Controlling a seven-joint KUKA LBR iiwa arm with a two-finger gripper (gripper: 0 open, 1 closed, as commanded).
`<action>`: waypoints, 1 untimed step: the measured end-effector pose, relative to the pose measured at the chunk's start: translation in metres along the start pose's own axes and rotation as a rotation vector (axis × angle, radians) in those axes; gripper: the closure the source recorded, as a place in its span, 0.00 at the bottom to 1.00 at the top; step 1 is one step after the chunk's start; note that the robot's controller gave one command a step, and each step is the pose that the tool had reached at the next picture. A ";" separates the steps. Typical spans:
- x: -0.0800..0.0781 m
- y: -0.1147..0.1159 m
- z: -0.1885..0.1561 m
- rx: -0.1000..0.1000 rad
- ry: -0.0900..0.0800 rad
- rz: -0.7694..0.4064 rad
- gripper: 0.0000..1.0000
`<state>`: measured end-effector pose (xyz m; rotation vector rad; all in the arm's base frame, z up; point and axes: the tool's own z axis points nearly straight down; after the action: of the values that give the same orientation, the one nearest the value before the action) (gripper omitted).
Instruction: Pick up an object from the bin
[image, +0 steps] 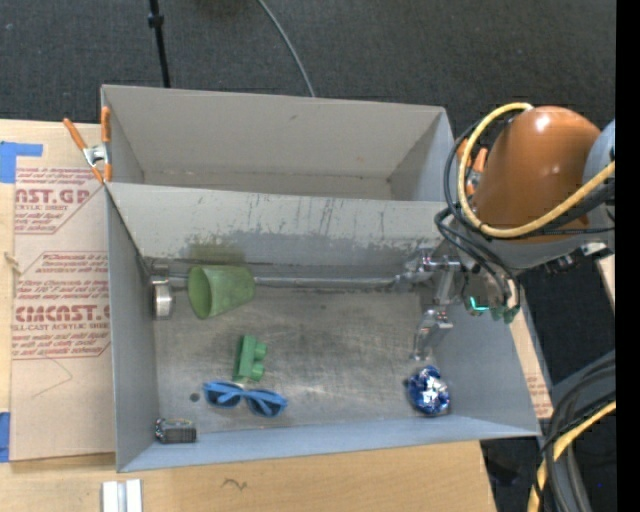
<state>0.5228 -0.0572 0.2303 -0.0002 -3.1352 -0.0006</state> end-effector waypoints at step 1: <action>0.021 -0.079 0.160 0.001 -0.011 -0.446 0.00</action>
Offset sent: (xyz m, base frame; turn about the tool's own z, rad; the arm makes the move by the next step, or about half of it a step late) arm -0.0239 -0.0796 -0.1603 -0.4465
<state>0.5005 -0.1360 0.0702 0.6955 -3.0684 -0.0005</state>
